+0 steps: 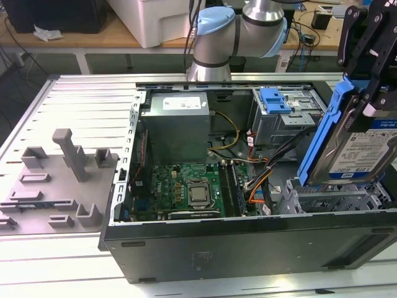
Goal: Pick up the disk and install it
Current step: 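Insert the disk into the insertion slot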
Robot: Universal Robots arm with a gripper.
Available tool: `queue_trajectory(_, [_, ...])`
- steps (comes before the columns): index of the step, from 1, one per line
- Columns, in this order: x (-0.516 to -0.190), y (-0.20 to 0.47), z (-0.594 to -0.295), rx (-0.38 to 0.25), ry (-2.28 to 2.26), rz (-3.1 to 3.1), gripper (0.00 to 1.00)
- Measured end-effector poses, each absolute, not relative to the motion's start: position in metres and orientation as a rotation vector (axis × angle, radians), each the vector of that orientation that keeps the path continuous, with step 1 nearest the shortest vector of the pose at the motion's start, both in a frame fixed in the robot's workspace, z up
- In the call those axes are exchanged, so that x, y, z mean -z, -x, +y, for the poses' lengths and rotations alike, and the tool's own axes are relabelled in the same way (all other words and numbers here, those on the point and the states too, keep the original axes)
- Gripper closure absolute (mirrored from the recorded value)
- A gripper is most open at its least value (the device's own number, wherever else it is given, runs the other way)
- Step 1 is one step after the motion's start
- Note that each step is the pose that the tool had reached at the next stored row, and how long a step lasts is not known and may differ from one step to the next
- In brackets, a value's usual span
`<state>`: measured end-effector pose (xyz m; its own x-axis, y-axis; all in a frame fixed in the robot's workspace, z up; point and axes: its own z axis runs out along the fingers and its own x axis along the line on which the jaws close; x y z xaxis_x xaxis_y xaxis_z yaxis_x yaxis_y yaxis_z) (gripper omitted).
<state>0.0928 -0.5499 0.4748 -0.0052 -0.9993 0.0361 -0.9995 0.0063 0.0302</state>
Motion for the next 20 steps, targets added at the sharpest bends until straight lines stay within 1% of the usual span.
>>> queue_trajectory(20, [-0.466,-0.098,-0.538,-0.006,-2.165,-2.211,0.63])
